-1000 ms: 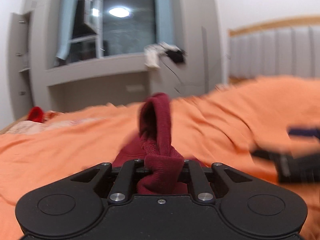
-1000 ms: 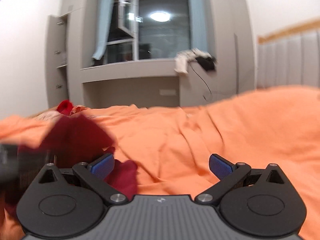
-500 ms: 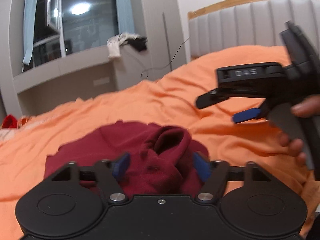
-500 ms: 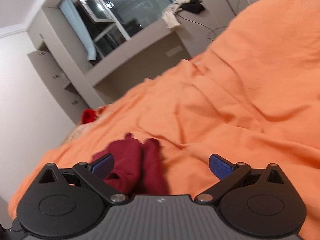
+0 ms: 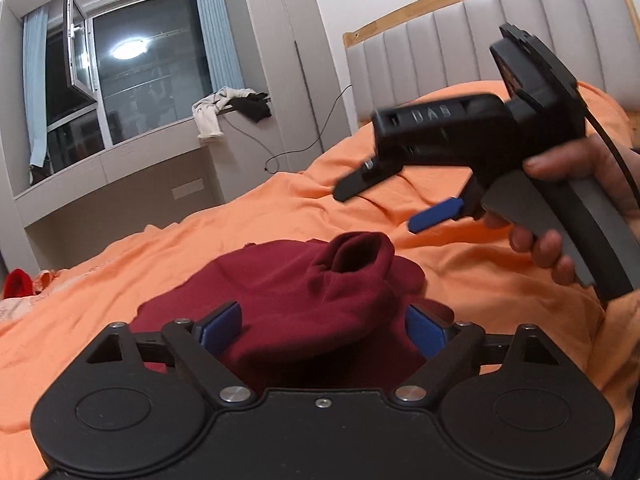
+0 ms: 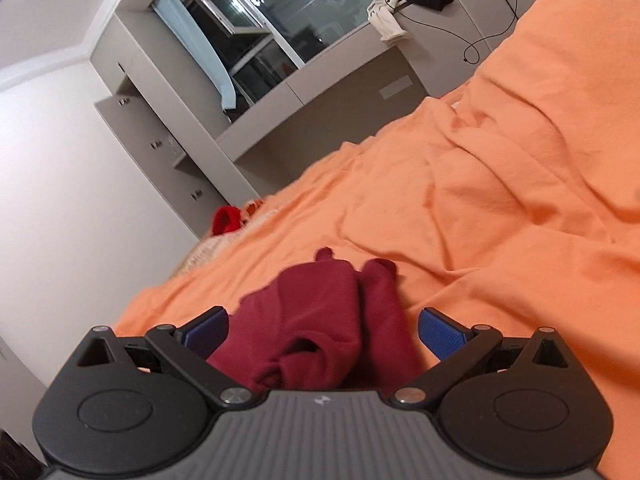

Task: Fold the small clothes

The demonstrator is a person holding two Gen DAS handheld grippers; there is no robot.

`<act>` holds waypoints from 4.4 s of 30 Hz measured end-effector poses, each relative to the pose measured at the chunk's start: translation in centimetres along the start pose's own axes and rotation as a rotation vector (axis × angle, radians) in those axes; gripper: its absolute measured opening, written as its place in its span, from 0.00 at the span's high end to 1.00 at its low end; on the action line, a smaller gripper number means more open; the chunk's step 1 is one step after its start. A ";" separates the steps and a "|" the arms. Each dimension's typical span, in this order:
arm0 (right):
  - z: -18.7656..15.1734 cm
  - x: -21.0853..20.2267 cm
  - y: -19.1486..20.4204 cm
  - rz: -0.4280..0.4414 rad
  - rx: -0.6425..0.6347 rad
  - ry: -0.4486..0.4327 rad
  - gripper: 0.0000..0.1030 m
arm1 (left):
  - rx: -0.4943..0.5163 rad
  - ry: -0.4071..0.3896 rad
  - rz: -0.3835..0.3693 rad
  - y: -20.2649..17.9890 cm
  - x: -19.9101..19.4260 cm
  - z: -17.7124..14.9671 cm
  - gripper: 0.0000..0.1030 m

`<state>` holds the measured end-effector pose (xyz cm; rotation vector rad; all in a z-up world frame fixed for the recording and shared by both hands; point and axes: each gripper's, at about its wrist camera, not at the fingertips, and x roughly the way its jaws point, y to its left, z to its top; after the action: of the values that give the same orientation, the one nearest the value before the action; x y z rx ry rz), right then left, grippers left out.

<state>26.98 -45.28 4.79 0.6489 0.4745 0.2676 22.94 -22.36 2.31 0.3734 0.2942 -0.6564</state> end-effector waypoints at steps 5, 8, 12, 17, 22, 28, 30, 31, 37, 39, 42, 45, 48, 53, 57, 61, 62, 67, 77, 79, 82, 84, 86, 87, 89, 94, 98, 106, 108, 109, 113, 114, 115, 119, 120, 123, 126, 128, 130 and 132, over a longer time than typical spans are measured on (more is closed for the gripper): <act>0.2 1.6 -1.0 0.042 0.106 0.020 0.01 | 0.000 -0.022 -0.019 0.1 0.4 -0.5 0.40; 0.1 2.5 -2.1 0.010 0.155 0.026 0.16 | -0.022 -0.042 -0.043 0.2 0.7 -0.6 0.61; -0.3 3.8 -2.7 -0.051 0.148 0.055 0.50 | -0.029 -0.082 -0.069 -0.1 0.8 -1.9 0.85; -0.6 4.7 -1.8 -0.064 0.102 0.072 0.80 | -0.014 -0.095 -0.086 -0.3 0.8 -3.2 0.88; -0.5 3.5 0.5 -0.104 -0.049 -0.011 0.95 | -0.039 -0.110 -0.087 0.1 1.0 -3.2 0.91; -0.3 0.3 1.9 -0.113 -0.135 -0.099 0.96 | -0.036 -0.128 -0.109 -0.5 1.1 -2.9 0.92; -0.4 0.1 1.5 -0.137 -0.158 -0.091 0.96 | -0.021 -0.120 -0.116 -0.9 1.4 -2.9 0.92; -0.6 0.2 1.2 -0.157 -0.162 -0.078 0.96 | -0.014 -0.112 -0.120 -1.1 1.7 -3.0 0.92; -1.7 1.2 -1.1 -0.196 -0.104 0.004 0.96 | -0.015 -0.085 -0.128 -1.3 2.7 -3.3 0.91; -1.8 1.0 -1.0 -0.199 -0.111 0.006 0.95 | -0.026 -0.086 -0.133 -1.1 2.9 -3.4 0.90; -1.8 0.8 -0.7 -0.210 -0.118 0.002 0.89 | -0.036 -0.088 -0.139 -0.8 3.2 -3.6 0.88; -1.7 0.8 -0.3 -0.250 -0.148 -0.008 0.67 | -0.067 -0.083 -0.161 -0.4 3.0 -3.6 0.85; -1.4 0.6 0.0 -0.287 -0.188 -0.038 0.43 | -0.176 -0.070 -0.233 0.8 2.8 -3.1 0.77; -1.2 0.2 0.8 -0.266 -0.209 -0.067 0.12 | -0.360 -0.081 -0.337 2.9 2.5 -2.1 0.62; -1.4 0.3 1.2 -0.259 -0.231 -0.063 0.02 | -0.399 -0.140 -0.321 3.8 1.3 -0.9 0.27; -1.7 0.6 1.0 -0.257 -0.237 -0.044 0.00 | -0.444 -0.198 -0.250 5.2 0.3 0.1 0.07; -1.8 0.6 1.0 -0.255 -0.238 -0.039 0.00 | -0.450 -0.209 -0.216 5.6 0.1 0.3 0.04; -2.3 0.7 1.2 -0.239 -0.262 -0.012 0.00 | -0.495 -0.203 -0.054 8.1 0.3 0.5 0.01; -4.8 1.9 2.7 -0.282 -0.460 0.104 0.00 | -0.622 -0.001 0.145 13.1 2.2 -2.5 0.01; -5.4 2.0 2.7 -0.285 -0.488 0.101 0.00 | -0.648 0.049 0.146 13.3 2.6 -3.6 0.01; -5.4 1.9 2.5 -0.279 -0.472 0.107 0.00 | -0.655 0.121 0.151 13.1 3.4 -5.3 0.01; -5.4 1.8 2.1 -0.270 -0.447 0.111 0.00 | -0.675 0.135 0.148 13.1 3.7 -6.0 0.00; -5.4 1.8 1.5 -0.259 -0.414 0.116 0.00 | -0.704 0.137 0.138 13.4 3.8 -6.6 0.00; -5.3 1.8 1.3 -0.254 -0.400 0.119 0.00 | -0.715 0.137 0.135 13.5 4.0 -6.6 0.00; -5.2 1.7 1.0 -0.244 -0.379 0.125 0.00 | -0.722 0.130 0.139 13.3 4.0 -7.0 0.00; -4.0 0.6 0.8 -0.204 -0.312 0.092 0.00 | -0.685 0.100 0.168 12.6 3.8 -7.1 0.00; -2.8 0.0 0.7 -0.186 -0.243 0.026 0.00 | -0.688 0.097 0.165 12.3 3.8 -7.1 0.00; -1.7 1.3 0.5 -0.245 -0.199 -0.007 0.00 | -0.683 0.091 0.164 12.2 3.6 -7.2 0.00; -1.3 1.3 0.4 -0.239 -0.167 -0.028 0.00 | -0.681 0.090 0.162 12.2 3.5 -7.3 0.00; -1.2 1.4 0.2 -0.236 -0.154 -0.034 0.00 | -0.680 0.090 0.162 12.2 3.5 -7.2 0.00; -1.0 2.3 0.2 -0.245 -0.151 -0.031 0.22 | -0.676 0.087 0.163 12.1 3.4 -7.3 0.00; -1.1 2.6 0.3 -0.253 -0.161 -0.028 0.30 | -0.676 0.087 0.163 12.1 3.4 -7.3 0.00; -1.2 2.8 0.4 -0.258 -0.173 -0.028 0.42 | -0.676 0.087 0.163 12.1 3.4 -7.3 0.00; -1.5 3.1 1.0 -0.266 -0.210 -0.023 0.67 | -0.675 0.087 0.163 12.0 3.4 -7.2 0.00; -1.5 3.1 1.2 -0.267 -0.224 -0.027 0.72 | -0.675 0.087 0.163 12.0 3.4 -7.2 0.00; -1.8 3.3 2.1 -0.274 -0.288 -0.038 0.79 | -0.675 0.087 0.163 12.0 3.4 -7.2 0.00; -2.3 3.3 3.1 -0.271 -0.363 -0.047 0.84 | -0.675 0.087 0.164 12.0 3.4 -7.2 0.00; -2.8 3.3 4.0 -0.273 -0.436 -0.059 0.84 | -0.675 0.087 0.164 12.0 3.3 -7.2 0.00; -3.6 3.3 5.2 -0.272 -0.536 -0.072 0.84 | -0.675 0.087 0.164 12.0 3.4 -7.2 0.00; -4.6 3.5 6.3 -0.262 -0.620 -0.073 0.84 | -0.675 0.087 0.164 12.0 3.3 -7.2 0.00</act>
<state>27.11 -36.75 4.42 -0.0104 0.3735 0.1294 32.09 -12.29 -2.52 -0.2203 0.5392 -0.3491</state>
